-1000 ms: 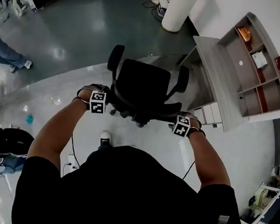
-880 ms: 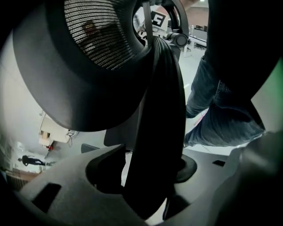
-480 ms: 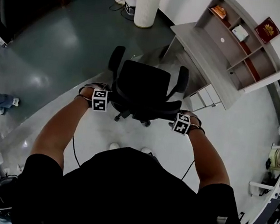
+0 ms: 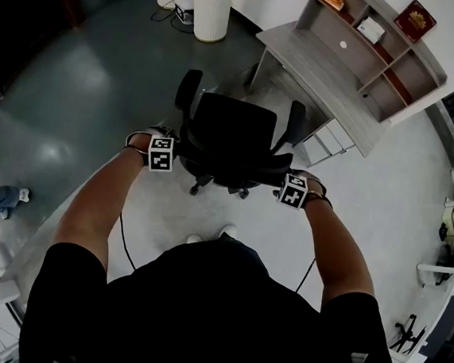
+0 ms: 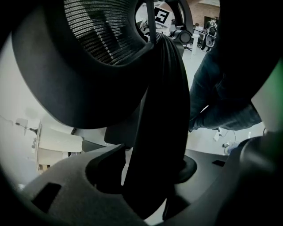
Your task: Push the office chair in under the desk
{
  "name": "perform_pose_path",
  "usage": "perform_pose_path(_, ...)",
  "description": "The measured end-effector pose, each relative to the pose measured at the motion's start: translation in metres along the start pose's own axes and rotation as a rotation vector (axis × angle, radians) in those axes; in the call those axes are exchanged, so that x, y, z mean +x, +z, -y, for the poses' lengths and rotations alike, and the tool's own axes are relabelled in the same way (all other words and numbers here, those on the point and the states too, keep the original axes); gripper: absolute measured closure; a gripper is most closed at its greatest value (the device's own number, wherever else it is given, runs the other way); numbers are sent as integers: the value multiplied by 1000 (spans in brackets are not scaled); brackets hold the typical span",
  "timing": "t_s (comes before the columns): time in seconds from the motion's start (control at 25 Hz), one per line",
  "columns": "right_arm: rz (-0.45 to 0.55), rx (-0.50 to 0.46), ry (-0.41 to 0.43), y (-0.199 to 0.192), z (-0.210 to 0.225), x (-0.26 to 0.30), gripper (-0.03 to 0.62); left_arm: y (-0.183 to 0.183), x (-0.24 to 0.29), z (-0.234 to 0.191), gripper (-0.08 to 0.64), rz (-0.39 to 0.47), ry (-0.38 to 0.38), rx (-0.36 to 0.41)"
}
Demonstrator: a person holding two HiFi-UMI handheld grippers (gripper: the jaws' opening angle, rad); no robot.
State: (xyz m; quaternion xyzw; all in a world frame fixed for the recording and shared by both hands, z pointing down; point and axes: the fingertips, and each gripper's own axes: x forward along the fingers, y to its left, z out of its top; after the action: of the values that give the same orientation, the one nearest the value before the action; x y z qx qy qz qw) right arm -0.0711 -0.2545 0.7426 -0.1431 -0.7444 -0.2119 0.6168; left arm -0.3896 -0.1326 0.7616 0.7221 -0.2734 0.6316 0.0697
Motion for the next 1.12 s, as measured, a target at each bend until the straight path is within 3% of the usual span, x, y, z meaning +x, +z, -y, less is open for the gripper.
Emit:
perform_pose_path(0.4, 5, 62, 4, -24, 28, 2, 368, 20, 21, -50, 314, -35, -31, 63)
perform_pose_path(0.76, 2, 106, -17, -34, 52, 2, 379, 35, 33, -98, 314, -11, -27, 119)
perform_pose_path(1.12, -15, 228, -49, -3, 64, 9, 388, 22, 48, -159, 314, 35, -39, 257)
